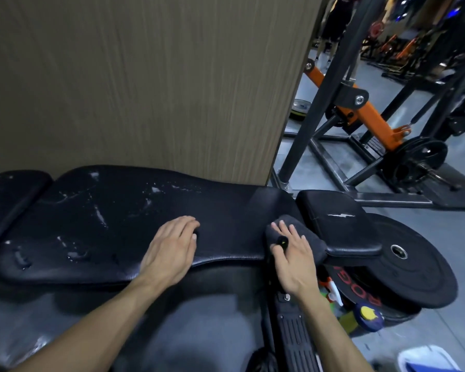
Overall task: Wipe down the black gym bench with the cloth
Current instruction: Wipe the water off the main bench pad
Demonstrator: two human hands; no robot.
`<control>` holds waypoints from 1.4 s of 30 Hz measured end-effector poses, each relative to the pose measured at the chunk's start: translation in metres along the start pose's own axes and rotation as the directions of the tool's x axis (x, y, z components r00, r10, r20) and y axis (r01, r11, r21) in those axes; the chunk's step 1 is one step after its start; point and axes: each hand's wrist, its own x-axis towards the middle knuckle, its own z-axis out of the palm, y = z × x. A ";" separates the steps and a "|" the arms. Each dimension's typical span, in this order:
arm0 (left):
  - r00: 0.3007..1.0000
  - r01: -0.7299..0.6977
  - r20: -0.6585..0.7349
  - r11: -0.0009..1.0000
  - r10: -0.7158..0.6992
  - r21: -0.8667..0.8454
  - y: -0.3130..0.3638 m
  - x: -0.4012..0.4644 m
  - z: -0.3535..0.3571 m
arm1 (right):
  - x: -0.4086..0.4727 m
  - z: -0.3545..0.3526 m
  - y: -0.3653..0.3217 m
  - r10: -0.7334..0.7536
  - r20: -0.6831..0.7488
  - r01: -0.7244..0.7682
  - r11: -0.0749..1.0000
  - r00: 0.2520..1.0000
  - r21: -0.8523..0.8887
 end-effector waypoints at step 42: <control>0.998 0.049 -0.034 0.995 -0.053 -0.087 -0.130 -0.080 -0.046 | -0.037 0.114 -0.208 -0.501 0.243 0.521 0.853 0.831 -0.021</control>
